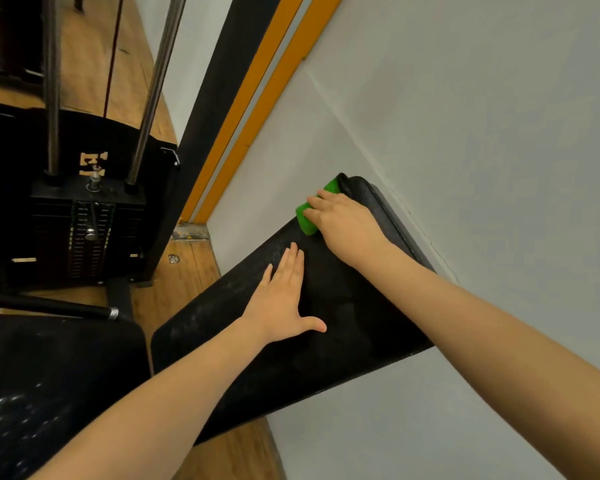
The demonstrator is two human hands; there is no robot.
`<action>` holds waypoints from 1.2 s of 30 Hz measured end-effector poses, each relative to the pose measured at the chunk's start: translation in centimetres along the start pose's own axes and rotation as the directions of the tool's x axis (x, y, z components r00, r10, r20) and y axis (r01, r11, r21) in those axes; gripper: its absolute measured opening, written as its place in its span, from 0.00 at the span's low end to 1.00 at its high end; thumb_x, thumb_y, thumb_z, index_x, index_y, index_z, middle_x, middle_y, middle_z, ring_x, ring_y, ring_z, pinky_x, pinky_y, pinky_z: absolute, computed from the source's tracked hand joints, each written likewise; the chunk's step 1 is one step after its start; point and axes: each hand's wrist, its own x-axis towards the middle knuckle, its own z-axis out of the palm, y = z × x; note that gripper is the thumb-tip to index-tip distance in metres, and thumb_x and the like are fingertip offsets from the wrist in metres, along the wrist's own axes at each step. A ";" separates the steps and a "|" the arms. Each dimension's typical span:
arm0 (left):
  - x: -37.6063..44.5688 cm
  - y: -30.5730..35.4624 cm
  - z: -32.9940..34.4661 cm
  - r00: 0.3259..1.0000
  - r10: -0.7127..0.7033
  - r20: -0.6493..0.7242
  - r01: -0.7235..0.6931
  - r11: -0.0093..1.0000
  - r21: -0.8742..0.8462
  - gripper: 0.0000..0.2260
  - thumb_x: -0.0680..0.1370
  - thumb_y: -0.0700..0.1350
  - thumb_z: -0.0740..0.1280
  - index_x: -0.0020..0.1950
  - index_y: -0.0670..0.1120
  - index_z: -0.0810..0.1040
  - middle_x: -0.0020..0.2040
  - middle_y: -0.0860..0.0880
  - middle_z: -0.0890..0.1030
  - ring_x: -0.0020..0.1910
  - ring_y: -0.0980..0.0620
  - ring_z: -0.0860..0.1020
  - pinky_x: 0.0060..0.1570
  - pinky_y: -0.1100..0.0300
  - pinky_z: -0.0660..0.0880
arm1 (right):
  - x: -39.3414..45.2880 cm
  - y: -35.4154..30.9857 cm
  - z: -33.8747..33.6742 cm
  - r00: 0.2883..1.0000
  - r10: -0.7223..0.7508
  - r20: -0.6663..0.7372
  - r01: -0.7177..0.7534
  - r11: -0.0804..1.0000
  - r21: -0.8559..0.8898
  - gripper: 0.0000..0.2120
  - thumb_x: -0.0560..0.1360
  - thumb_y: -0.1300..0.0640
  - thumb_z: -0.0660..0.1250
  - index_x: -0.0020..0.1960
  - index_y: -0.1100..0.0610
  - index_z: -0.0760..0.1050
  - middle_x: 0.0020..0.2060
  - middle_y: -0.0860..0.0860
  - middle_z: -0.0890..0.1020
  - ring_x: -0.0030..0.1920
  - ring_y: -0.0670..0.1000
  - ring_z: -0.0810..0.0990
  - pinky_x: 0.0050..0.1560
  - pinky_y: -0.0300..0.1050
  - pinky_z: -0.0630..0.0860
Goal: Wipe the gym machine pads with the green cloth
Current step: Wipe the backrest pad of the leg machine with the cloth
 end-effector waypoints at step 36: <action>-0.6 -0.2 0.1 0.997 -0.064 0.035 0.064 0.998 0.006 0.56 0.70 0.69 0.65 0.78 0.40 0.34 0.78 0.42 0.33 0.77 0.47 0.35 0.75 0.49 0.43 | -19.3 -6.0 4.4 0.941 0.249 -0.229 -0.193 0.951 0.241 0.15 0.65 0.65 0.66 0.50 0.58 0.83 0.50 0.54 0.84 0.53 0.57 0.82 0.54 0.51 0.77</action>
